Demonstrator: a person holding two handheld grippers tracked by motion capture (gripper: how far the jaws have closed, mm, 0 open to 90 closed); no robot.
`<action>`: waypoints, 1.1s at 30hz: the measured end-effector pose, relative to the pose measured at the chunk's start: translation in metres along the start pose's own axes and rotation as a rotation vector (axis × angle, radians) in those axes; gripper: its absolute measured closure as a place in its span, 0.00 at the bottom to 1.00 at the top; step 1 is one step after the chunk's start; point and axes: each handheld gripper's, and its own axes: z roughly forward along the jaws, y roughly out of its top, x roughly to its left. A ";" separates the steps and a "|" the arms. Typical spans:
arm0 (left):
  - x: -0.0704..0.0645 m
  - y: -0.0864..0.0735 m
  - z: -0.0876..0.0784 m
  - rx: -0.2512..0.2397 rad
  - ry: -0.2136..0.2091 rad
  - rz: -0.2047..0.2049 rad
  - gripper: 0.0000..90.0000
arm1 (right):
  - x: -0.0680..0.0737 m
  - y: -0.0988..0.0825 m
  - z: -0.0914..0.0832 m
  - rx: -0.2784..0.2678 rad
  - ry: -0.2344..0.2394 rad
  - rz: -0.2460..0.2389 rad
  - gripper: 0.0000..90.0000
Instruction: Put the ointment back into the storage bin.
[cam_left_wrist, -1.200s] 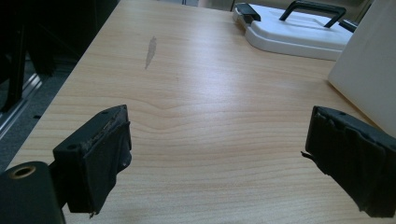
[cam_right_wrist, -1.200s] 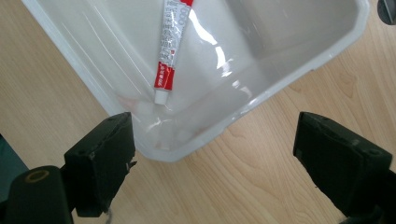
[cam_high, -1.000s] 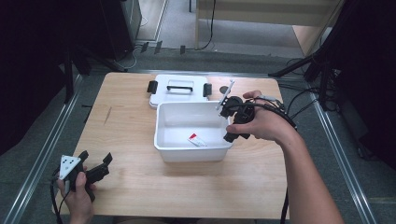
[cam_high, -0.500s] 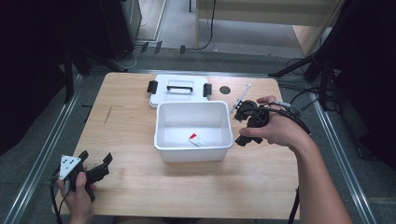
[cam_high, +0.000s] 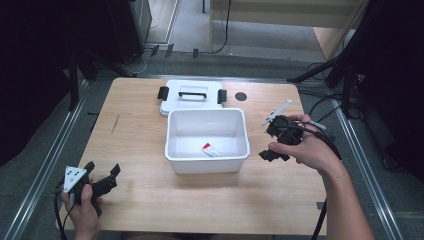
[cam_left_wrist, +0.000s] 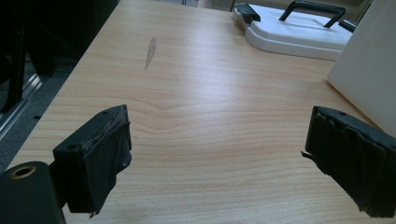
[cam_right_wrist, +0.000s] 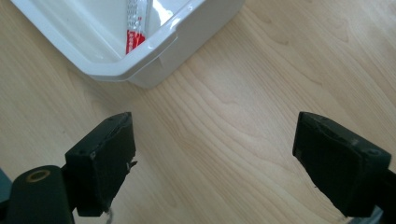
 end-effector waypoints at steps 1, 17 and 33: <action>0.000 0.000 0.000 0.000 0.001 0.000 0.09 | -0.001 -0.004 0.001 -0.026 -0.001 0.005 0.15; -0.001 0.000 0.000 0.000 0.004 0.001 0.09 | -0.007 -0.071 0.030 -0.415 -0.070 0.220 0.15; -0.001 0.000 0.000 0.002 0.008 0.012 0.09 | 0.000 -0.134 0.065 -0.675 -0.191 0.354 0.15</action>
